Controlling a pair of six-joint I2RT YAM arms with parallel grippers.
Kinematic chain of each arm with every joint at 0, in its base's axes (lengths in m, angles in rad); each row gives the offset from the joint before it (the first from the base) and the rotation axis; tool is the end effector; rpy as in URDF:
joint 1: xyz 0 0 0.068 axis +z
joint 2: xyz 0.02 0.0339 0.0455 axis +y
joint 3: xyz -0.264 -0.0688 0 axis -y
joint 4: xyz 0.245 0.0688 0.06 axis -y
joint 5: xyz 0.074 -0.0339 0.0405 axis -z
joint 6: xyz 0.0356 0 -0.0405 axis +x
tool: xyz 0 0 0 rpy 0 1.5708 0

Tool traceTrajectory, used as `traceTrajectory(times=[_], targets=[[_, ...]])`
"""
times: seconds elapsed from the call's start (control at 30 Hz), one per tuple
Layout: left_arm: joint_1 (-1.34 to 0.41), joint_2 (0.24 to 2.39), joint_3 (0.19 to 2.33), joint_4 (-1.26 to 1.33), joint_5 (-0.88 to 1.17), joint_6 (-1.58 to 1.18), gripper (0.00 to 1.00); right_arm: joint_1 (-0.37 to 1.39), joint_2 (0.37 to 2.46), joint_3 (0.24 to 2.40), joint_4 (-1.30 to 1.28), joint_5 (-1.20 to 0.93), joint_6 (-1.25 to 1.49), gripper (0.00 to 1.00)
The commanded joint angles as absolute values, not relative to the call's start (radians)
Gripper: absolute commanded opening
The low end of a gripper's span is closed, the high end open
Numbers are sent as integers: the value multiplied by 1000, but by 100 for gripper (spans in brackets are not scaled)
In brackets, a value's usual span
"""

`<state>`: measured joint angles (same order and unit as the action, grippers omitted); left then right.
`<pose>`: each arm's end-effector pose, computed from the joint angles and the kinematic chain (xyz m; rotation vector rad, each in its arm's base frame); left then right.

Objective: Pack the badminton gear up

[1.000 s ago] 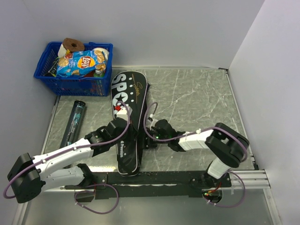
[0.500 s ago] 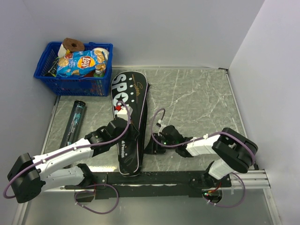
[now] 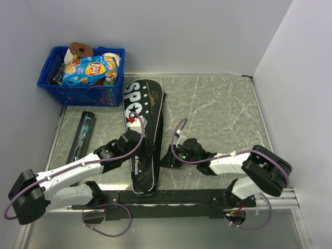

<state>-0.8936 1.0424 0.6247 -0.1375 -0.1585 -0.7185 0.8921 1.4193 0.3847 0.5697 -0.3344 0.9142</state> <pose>0.1472 -0.1741 0.2394 0.0963 2.2186 -0.7688 0.1498 0.2044 0.1463 -0.2173 2.3364 1.3750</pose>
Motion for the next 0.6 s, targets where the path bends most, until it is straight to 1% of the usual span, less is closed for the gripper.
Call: traceTrajectory(times=[0.0, 0.3, 0.57], targets=[[-900, 1028, 641, -57, -132, -719, 1, 903, 1413, 397, 650, -351, 930, 35], [-900, 1019, 649, -68, -137, -716, 1, 937, 1517, 439, 722, -370, 966, 33], [-899, 1014, 646, -63, -133, -718, 1, 994, 1643, 485, 892, -413, 1035, 28]])
